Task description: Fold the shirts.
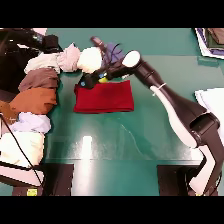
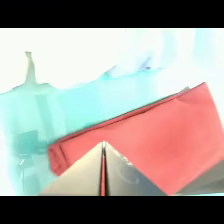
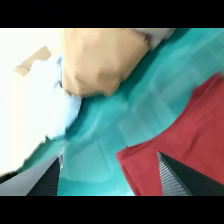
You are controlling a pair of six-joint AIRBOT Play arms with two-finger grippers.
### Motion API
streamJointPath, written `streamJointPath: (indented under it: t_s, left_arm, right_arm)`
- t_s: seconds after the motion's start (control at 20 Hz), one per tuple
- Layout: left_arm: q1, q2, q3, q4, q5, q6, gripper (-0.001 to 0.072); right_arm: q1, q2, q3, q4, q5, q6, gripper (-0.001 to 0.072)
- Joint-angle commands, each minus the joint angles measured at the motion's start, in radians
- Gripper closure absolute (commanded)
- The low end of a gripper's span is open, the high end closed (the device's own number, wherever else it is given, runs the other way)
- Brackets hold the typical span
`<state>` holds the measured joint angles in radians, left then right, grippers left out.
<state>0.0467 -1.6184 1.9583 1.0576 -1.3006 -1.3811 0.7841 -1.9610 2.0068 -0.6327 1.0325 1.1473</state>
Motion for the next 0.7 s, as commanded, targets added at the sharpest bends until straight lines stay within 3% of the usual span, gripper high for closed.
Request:
streamJointPath:
  t_s: [0.0,0.05,0.15,0.25,0.35,0.55,0.6,0.65]
  left_arm:
    - [0.039,0.040,0.001,-0.001,-0.044,0.001,0.0685]
    - [0.038,0.040,0.001,-0.006,-0.050,0.001,0.0685]
    - [0.038,0.040,0.001,-0.028,-0.054,0.002,0.0685]
    - [0.038,0.040,0.001,-0.041,-0.054,0.002,0.0685]
    - [0.038,0.040,0.000,-0.041,-0.053,0.002,0.0685]
    - [0.038,0.039,0.000,-0.042,-0.050,0.005,0.0684]
    - [0.038,0.039,0.000,-0.042,-0.049,0.005,0.0685]
    - [0.038,0.039,0.000,-0.042,-0.050,0.005,0.0685]
  right_arm:
    - [0.008,-0.029,0.000,-0.079,0.082,-0.002,0.0133]
    - [-0.031,-0.014,0.000,-0.157,0.191,0.043,0.0204]
    - [-0.122,0.005,-0.004,-0.282,0.383,0.114,0.0204]
    - [-0.232,0.048,-0.073,-0.284,0.468,0.157,0.0204]
    - [-0.342,0.121,-0.196,-0.285,0.457,0.192,0.0206]
    - [-0.490,0.239,-0.448,-0.275,0.277,0.224,0.0197]
    - [-0.505,0.244,-0.493,-0.249,0.240,0.223,0.0154]
    - [-0.512,0.243,-0.531,-0.212,0.194,0.221,0.0048]
